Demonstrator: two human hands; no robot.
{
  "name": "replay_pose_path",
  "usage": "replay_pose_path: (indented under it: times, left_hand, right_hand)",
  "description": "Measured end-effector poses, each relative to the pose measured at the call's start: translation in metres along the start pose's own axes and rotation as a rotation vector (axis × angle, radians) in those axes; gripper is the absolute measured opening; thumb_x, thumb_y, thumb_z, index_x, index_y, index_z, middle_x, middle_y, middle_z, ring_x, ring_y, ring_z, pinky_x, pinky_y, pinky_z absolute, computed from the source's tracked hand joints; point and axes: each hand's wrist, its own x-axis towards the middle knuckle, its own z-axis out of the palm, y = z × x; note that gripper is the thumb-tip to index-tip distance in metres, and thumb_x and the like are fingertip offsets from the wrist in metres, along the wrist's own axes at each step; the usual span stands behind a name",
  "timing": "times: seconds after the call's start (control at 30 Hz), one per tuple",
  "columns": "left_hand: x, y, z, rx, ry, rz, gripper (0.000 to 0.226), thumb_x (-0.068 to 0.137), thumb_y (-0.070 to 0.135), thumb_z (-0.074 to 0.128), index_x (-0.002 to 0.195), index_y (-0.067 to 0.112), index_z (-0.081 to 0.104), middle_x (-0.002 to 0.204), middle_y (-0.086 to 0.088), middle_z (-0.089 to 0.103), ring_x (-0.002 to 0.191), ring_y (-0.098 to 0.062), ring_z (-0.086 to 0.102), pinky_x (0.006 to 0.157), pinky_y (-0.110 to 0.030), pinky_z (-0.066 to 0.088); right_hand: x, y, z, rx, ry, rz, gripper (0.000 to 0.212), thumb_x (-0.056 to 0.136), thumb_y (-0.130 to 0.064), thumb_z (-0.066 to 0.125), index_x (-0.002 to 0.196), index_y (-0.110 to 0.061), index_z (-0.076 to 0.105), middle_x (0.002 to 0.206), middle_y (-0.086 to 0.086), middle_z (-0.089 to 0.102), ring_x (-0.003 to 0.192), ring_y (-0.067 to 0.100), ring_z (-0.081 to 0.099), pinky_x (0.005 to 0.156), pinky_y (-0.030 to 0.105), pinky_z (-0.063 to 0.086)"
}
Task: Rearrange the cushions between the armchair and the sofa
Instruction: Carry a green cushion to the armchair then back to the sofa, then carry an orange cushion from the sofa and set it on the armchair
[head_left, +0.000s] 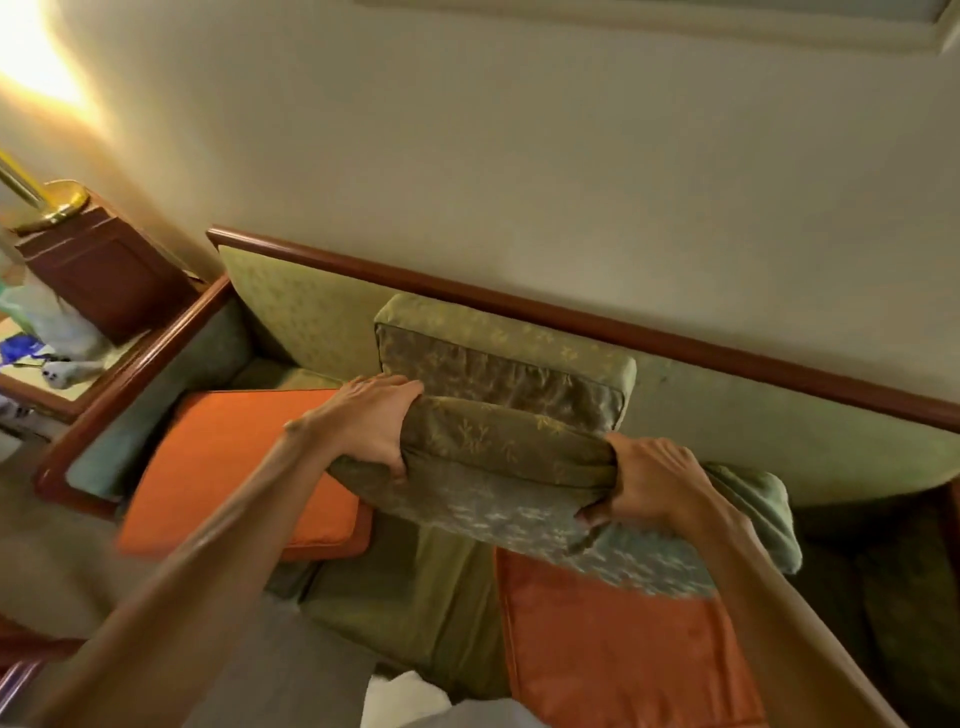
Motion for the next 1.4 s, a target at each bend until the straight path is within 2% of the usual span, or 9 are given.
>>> replay_pose_path:
  times: [0.13,0.23,0.37,0.7,0.97,1.13,1.27,1.33,1.4]
  left_hand:
    - [0.093,-0.03,0.018,0.058,-0.059,-0.038,0.125,0.05,0.054,0.091,0.15,0.014,0.027,0.146,-0.008,0.035,0.138,-0.031,0.029,0.113,-0.043,0.029]
    - [0.148,-0.042,0.066,0.032,-0.133,-0.063,0.122,0.066,0.044,0.087,0.156,0.009,0.012,0.158,-0.015,0.017,0.148,-0.037,0.014,0.122,-0.047,0.013]
    - [0.222,-0.067,0.102,0.047,-0.163,-0.11,0.139,0.068,0.062,0.079,0.156,0.002,-0.009,0.164,-0.019,0.0,0.152,-0.039,-0.002,0.121,-0.05,-0.01]
    - [0.284,-0.092,0.112,-0.089,-0.146,-0.091,0.15,0.039,0.066,0.09,0.15,0.005,0.009,0.153,-0.016,0.018,0.145,-0.039,0.014,0.123,-0.05,0.006]
    - [0.279,-0.092,0.11,-0.114,-0.145,-0.112,0.151,0.042,0.062,0.091,0.152,0.007,0.006,0.157,-0.016,0.016,0.147,-0.037,0.011,0.124,-0.049,0.003]
    - [0.242,-0.083,0.112,-0.228,0.037,-0.171,0.136,0.047,0.056,0.092,0.153,0.014,0.017,0.156,-0.015,0.02,0.147,-0.037,0.012,0.124,-0.049,0.006]
    - [0.168,-0.04,0.14,-0.468,0.429,-0.329,0.101,0.073,0.04,0.083,0.152,0.012,0.028,0.157,-0.022,0.027,0.146,-0.039,0.02,0.119,-0.054,0.021]
    - [0.127,0.005,0.16,-0.542,0.422,-0.354,0.098,0.074,0.044,0.081,0.151,0.012,0.029,0.155,-0.018,0.031,0.144,-0.036,0.025,0.117,-0.052,0.026]
    - [0.1,0.047,0.179,-0.65,0.254,-0.403,0.101,0.072,0.053,0.078,0.151,0.016,0.027,0.154,-0.011,0.031,0.143,-0.032,0.027,0.117,-0.047,0.027]
  right_hand:
    - [0.073,0.004,0.01,-0.001,-0.1,0.126,0.095,0.048,-0.086,0.07,0.117,-0.027,0.046,0.113,-0.001,0.066,0.106,0.025,0.061,0.084,0.038,0.041]
    - [0.12,0.005,0.037,0.004,-0.113,0.282,0.117,0.05,-0.088,0.065,0.142,-0.022,0.034,0.14,0.005,0.053,0.13,0.028,0.047,0.108,0.046,0.033]
    - [0.189,0.006,0.043,0.041,-0.034,0.4,0.123,0.055,-0.084,0.067,0.151,-0.021,0.024,0.153,0.008,0.027,0.144,0.031,0.02,0.118,0.051,0.011]
    - [0.268,0.042,0.028,0.102,-0.33,0.447,0.15,0.042,-0.084,0.077,0.157,-0.019,0.006,0.163,0.011,0.012,0.151,0.032,0.003,0.12,0.054,0.005]
    - [0.256,0.022,0.039,-0.021,-0.175,0.484,0.137,0.05,-0.082,0.075,0.155,-0.02,0.013,0.159,0.009,0.022,0.15,0.029,0.01,0.12,0.053,0.004]
    - [0.2,-0.017,0.048,-0.13,0.163,0.403,0.102,0.076,-0.061,0.073,0.151,-0.012,0.025,0.155,0.014,0.032,0.144,0.033,0.025,0.12,0.053,0.017]
    - [0.122,-0.033,0.085,0.188,0.412,0.306,0.077,0.082,-0.049,0.069,0.143,-0.014,0.038,0.144,0.006,0.043,0.134,0.027,0.038,0.108,0.045,0.039]
    - [0.083,-0.026,0.101,0.356,0.384,0.334,0.075,0.081,-0.054,0.068,0.14,-0.018,0.04,0.137,-0.002,0.044,0.128,0.019,0.04,0.104,0.041,0.041]
    - [0.056,-0.014,0.114,0.526,0.311,0.448,0.081,0.078,-0.058,0.072,0.141,-0.02,0.039,0.135,-0.009,0.043,0.127,0.015,0.04,0.104,0.04,0.04]
